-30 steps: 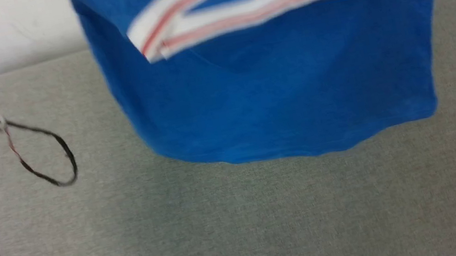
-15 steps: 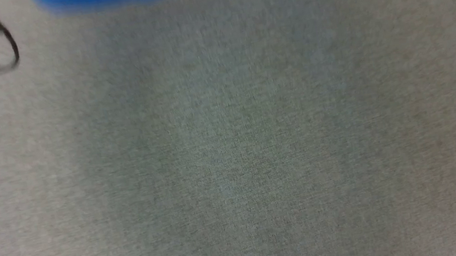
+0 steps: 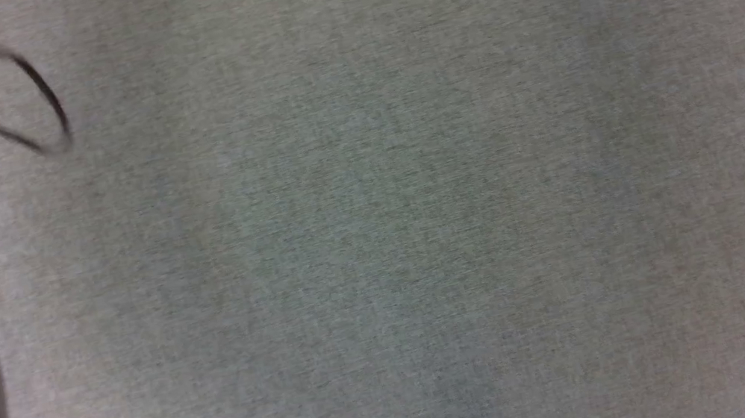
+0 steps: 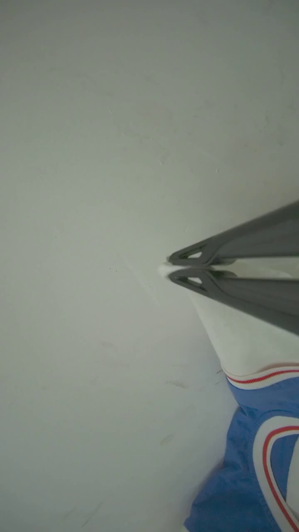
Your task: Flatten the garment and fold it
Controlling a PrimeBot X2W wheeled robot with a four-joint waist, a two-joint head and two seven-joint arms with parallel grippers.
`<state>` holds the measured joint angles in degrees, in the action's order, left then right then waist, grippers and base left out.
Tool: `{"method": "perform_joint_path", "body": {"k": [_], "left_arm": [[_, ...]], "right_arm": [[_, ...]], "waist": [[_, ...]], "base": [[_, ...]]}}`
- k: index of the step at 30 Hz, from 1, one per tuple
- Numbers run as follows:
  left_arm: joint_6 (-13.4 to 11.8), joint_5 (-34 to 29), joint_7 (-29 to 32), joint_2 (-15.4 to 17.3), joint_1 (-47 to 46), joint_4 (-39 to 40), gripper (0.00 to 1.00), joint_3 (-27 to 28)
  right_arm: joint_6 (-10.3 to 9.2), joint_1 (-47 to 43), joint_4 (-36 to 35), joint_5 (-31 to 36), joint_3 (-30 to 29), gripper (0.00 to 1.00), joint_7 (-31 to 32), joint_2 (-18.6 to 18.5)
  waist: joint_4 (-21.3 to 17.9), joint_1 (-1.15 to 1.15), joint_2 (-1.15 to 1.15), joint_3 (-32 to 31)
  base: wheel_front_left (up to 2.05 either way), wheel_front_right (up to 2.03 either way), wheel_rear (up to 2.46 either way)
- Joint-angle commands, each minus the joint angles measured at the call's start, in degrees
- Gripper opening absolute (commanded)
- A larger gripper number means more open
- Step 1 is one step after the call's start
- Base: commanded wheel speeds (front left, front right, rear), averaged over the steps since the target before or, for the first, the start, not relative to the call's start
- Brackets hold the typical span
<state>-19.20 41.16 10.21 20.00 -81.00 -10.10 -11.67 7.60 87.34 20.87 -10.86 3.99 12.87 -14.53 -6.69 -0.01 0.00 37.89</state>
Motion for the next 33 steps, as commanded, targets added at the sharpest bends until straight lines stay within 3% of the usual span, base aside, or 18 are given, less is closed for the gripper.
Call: {"method": "perform_joint_path", "body": {"k": [1, 7, 11, 20, 23, 29, 33], "left_arm": [[0.4, 1.1, 0.6, 0.2, 2.8, 1.7, 0.0, 0.4], [-0.3, 5.7, 4.2, 2.5, 13.7, 10.0, 0.0, 3.6], [-0.1, 9.2, 6.8, 4.2, 24.6, 16.7, 0.0, 5.4], [1.7, 10.7, 7.1, 7.7, 53.4, 32.0, 0.0, 6.1], [2.2, 9.9, 6.0, 9.1, 62.8, 35.0, 0.0, 6.3], [3.5, 10.7, 2.5, 8.6, 80.4, 38.1, 0.0, 7.2], [5.8, 12.0, 1.3, 9.3, 89.5, 38.9, 0.0, 8.0]], "right_arm": [[-0.11, -2.2, -1.6, -1.9, 0.3, 0.0, -0.2, -0.8], [-0.11, -13.0, -12.8, -8.7, 0.9, 0.0, 2.6, -3.0], [-0.11, -24.9, -23.2, -12.0, -1.7, 0.0, 6.4, -3.4], [-0.11, -54.0, -42.9, -15.0, -12.9, 0.0, 13.3, 0.9], [-0.11, -62.8, -46.3, -16.1, -15.9, 0.0, 14.1, 3.4], [-0.11, -77.7, -48.0, -18.5, -20.3, 0.0, 14.7, 7.7], [-0.11, -86.3, -47.4, -18.1, -23.2, 0.0, 15.0, 8.9]], "waist": [[1.3, 0.01, 0.0, -0.9], [2.1, 0.01, 0.0, -5.2], [2.4, 0.01, 0.0, -9.0], [3.3, 0.01, 0.0, -15.3], [2.7, 0.01, 0.0, -16.8], [2.2, 0.01, 0.0, -20.6], [2.4, 0.01, 0.0, -23.4]], "base": [[0.0, 0.0, 0.0], [0.0, 0.0, 0.0], [0.0, 0.0, 0.0], [0.0, 0.0, 0.0], [0.0, 0.0, 0.0], [0.0, 0.0, 0.0], [0.0, 0.0, 0.0]]}}
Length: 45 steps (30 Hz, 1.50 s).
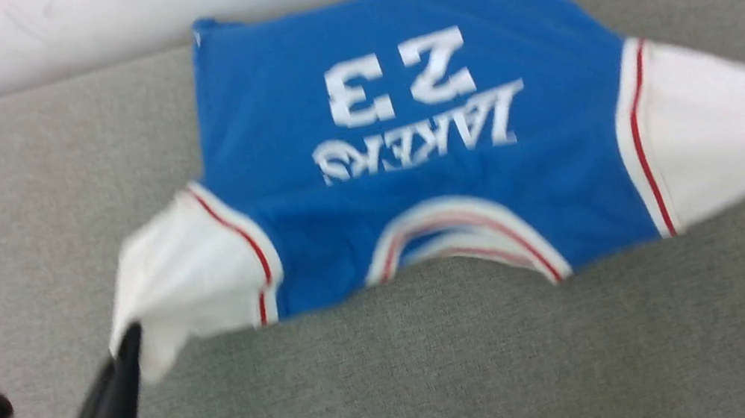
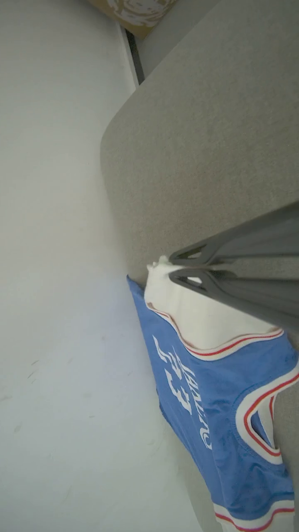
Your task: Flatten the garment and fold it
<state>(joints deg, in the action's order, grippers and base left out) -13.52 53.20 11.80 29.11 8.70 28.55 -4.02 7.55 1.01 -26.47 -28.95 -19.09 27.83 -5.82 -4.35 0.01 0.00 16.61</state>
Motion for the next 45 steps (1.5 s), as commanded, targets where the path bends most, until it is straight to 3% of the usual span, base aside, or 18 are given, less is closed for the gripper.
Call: {"method": "perform_joint_path", "body": {"k": [1, 6, 13, 20, 24, 30, 41, 42, 43, 45], "left_arm": [[1.0, 0.3, -0.3, 0.6, 1.8, 0.6, 0.0, 0.2], [4.3, 3.2, -1.1, 1.4, 11.4, 2.6, 0.0, 1.4], [8.6, 8.6, -4.4, 0.1, 21.8, 7.0, 0.0, 5.3], [9.5, 9.6, -4.9, 0.3, 26.4, 7.8, 0.0, 6.7], [9.7, 8.5, -5.7, -0.2, 25.6, 7.1, 0.0, 6.0], [9.0, 5.4, -5.4, -0.5, 20.7, 5.8, 0.0, 2.7], [7.1, -0.4, -5.3, -1.5, 12.9, 4.2, 0.0, -2.0], [6.9, -0.7, -5.2, -1.4, 12.7, 4.3, 0.0, -2.2], [6.7, -0.9, -5.0, -1.4, 12.5, 4.5, 0.0, -2.4], [6.5, -1.1, -4.7, -1.2, 12.6, 5.0, 0.0, -2.6]], "right_arm": [[-0.06, -1.9, 0.0, -0.1, -0.7, 0.0, 0.5, 0.5], [-0.06, -9.2, -0.7, -2.0, -3.7, 0.0, 1.5, 2.1], [-0.06, -18.7, -4.8, -6.0, -5.0, 0.0, 6.7, 2.9], [-0.06, -24.2, -6.7, -7.7, -5.1, 0.0, 10.0, 2.9], [-0.06, -24.7, -5.0, -4.2, -4.0, 0.0, 9.2, 2.9], [-0.06, -24.3, 1.6, 0.7, 0.2, 0.0, 7.2, 2.9], [-0.06, -18.5, 17.6, 6.2, 6.6, 0.0, -4.0, 0.2], [-0.06, -18.1, 18.2, 6.5, 6.5, 0.31, -5.0, 0.1], [-0.06, -17.9, 18.5, 6.8, 6.5, 1.0, -5.6, 0.0], [-0.06, -17.9, 17.5, 6.7, 6.0, 1.0, -5.4, -0.3]], "waist": [[0.3, -0.01, 0.0, -2.7], [0.7, -0.01, 0.0, -4.3], [1.5, -0.01, 0.0, -4.9], [2.0, -0.01, 0.0, -4.8], [2.0, -0.01, 0.0, -4.4], [2.3, -0.01, 0.0, -3.5], [2.3, -0.01, 0.0, -1.1], [2.4, -0.01, 0.0, -1.1], [2.5, -0.01, 0.0, -1.1], [2.7, -0.01, 0.0, -1.1]], "base": [[0.0, 0.0, 0.0], [0.0, 0.0, 0.0], [0.0, 0.0, 0.0], [0.0, 0.0, 0.0], [0.0, 0.0, 0.0], [0.0, 0.0, 0.0], [0.0, 0.0, 0.0], [0.0, 0.0, 0.0], [0.0, 0.0, 0.0], [0.0, 0.0, 0.0]]}}
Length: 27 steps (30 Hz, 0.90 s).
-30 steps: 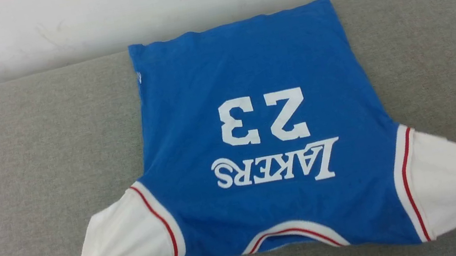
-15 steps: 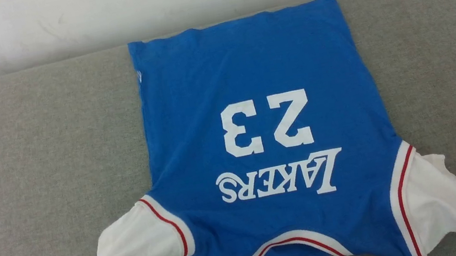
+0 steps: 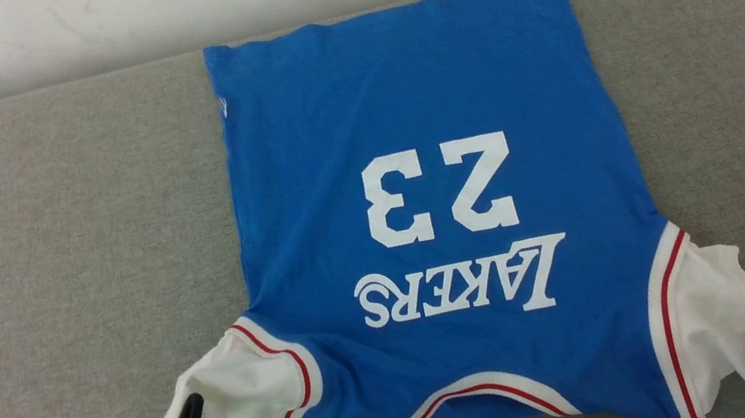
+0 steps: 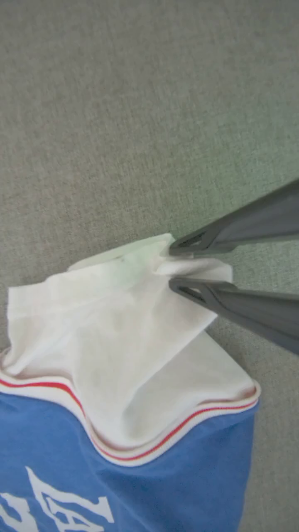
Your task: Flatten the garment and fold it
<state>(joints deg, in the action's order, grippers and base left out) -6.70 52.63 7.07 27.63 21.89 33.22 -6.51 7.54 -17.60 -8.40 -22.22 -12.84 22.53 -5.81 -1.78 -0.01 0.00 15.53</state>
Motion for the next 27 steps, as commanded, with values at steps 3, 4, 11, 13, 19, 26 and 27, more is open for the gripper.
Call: {"method": "perform_joint_path", "body": {"k": [3, 4, 11, 13, 19, 26, 27], "left_arm": [[-0.7, -0.9, 0.3, 0.6, -0.1, 1.1, 0.0, -0.1], [-0.7, -1.0, 0.3, 0.6, 0.0, 1.4, 0.0, -0.1], [-0.9, -1.8, -0.2, 0.7, 0.0, 3.2, 0.0, -0.1], [-0.7, -2.1, -0.4, 0.7, -0.6, 3.5, 0.0, -0.2], [0.2, -3.0, -0.4, 0.7, -3.9, 4.1, 0.0, -1.4], [0.9, -4.4, -0.8, 0.4, -7.5, 4.8, 0.0, -2.7], [1.1, -4.5, -0.9, 0.3, -8.0, 4.8, 0.0, -2.9]], "right_arm": [[-0.05, 0.9, -7.0, -1.0, -2.3, 1.0, 1.5, -1.4], [-0.05, 1.4, -10.2, -1.3, -3.5, 1.0, 2.0, -1.9], [-0.05, 12.6, -25.1, 0.8, -10.8, 1.0, 6.2, -8.1], [-0.05, 18.6, -25.7, 1.4, -10.7, 1.0, 8.4, -11.0], [-0.05, 41.7, -15.7, 1.4, -5.0, 1.0, 12.4, -17.9], [-0.05, 65.0, -0.7, 4.4, 4.2, 1.0, 14.7, -18.7], [-0.05, 67.5, 1.5, 5.1, 5.0, 1.0, 15.1, -18.0]], "waist": [[0.3, 0.01, 0.0, 0.1], [0.3, 0.01, 0.0, 0.1], [0.5, 0.01, 0.0, 2.2], [0.8, 0.01, 0.0, 3.5], [2.6, 0.01, 0.0, 9.4], [5.1, 0.01, 0.0, 16.7], [5.4, 0.01, 0.0, 17.5]], "base": [[0.0, 0.0, 0.0], [0.0, 0.0, 0.0], [0.0, 0.0, 0.0], [0.0, 0.0, 0.0], [0.0, 0.0, 0.0], [0.0, 0.0, 0.0], [0.0, 0.0, 0.0]]}}
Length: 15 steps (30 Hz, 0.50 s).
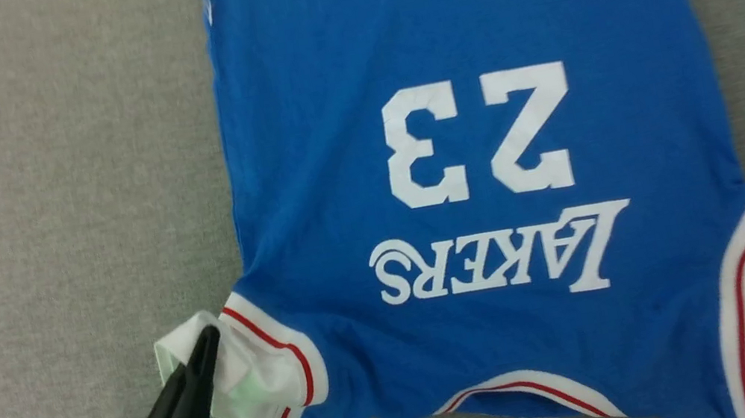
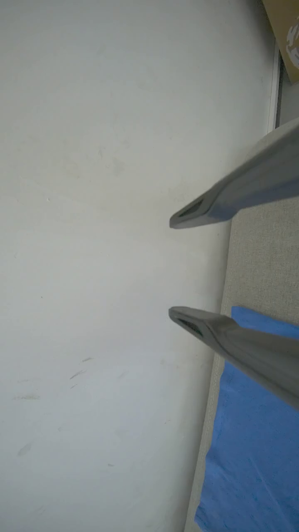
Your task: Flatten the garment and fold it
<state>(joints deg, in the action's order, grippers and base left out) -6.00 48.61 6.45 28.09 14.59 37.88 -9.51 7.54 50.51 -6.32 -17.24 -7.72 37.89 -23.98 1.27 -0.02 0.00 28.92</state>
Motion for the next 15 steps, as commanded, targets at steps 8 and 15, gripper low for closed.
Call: {"method": "perform_joint_path", "body": {"k": [8, 15], "left_arm": [[1.6, -1.4, -0.9, -1.5, -4.7, -1.1, 0.0, -2.4], [2.4, -1.7, -1.9, -2.3, -5.9, -2.5, 0.0, -3.3]], "right_arm": [[-0.05, 10.5, 14.2, 5.3, -1.7, 1.0, 5.9, 5.4], [-0.05, 9.9, 18.7, 8.4, -7.0, 1.0, 9.2, 9.1]], "waist": [[5.7, 0.02, 0.0, 9.9], [6.7, 0.02, 0.0, 12.8]], "base": [[0.0, 0.0, 0.0], [0.0, 0.0, 0.0]]}}
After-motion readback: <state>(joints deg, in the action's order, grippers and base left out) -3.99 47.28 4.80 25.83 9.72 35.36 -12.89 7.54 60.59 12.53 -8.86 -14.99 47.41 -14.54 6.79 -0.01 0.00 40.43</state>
